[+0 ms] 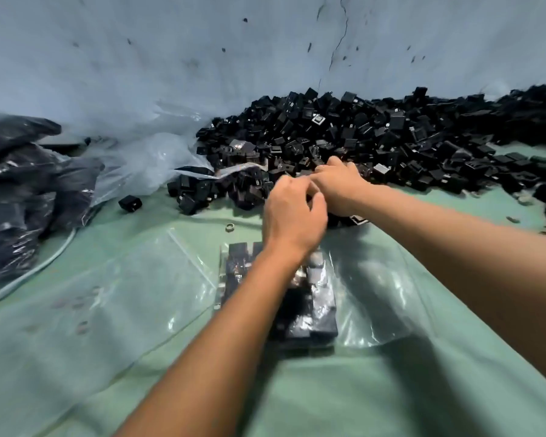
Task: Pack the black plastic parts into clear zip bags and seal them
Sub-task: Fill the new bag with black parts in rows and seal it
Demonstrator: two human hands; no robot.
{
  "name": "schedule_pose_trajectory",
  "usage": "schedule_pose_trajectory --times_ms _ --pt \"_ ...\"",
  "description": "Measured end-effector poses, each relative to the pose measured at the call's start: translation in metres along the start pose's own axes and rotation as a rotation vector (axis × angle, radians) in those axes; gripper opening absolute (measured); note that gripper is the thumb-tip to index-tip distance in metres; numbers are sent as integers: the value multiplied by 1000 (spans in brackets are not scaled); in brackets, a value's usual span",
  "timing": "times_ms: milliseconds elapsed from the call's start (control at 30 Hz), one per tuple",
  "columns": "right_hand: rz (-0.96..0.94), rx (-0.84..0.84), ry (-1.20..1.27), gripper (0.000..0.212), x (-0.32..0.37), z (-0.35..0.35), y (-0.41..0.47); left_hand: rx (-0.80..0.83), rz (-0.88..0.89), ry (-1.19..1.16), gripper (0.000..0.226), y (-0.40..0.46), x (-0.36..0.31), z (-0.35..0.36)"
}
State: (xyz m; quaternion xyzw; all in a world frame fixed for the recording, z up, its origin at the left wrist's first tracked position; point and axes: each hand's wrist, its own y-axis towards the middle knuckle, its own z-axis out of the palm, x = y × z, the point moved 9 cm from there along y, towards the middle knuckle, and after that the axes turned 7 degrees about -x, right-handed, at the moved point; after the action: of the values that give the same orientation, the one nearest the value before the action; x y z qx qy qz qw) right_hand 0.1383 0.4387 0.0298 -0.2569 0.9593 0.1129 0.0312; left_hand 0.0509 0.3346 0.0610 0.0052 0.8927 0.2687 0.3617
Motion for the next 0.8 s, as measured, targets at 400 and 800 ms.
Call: schedule_pose_trajectory --times_ms 400,800 --pt "119 -285 341 26 -36 -28 -43 491 271 34 59 -82 -56 71" --pt "620 -401 1474 42 -56 1 -202 637 328 -10 21 -42 -57 56"
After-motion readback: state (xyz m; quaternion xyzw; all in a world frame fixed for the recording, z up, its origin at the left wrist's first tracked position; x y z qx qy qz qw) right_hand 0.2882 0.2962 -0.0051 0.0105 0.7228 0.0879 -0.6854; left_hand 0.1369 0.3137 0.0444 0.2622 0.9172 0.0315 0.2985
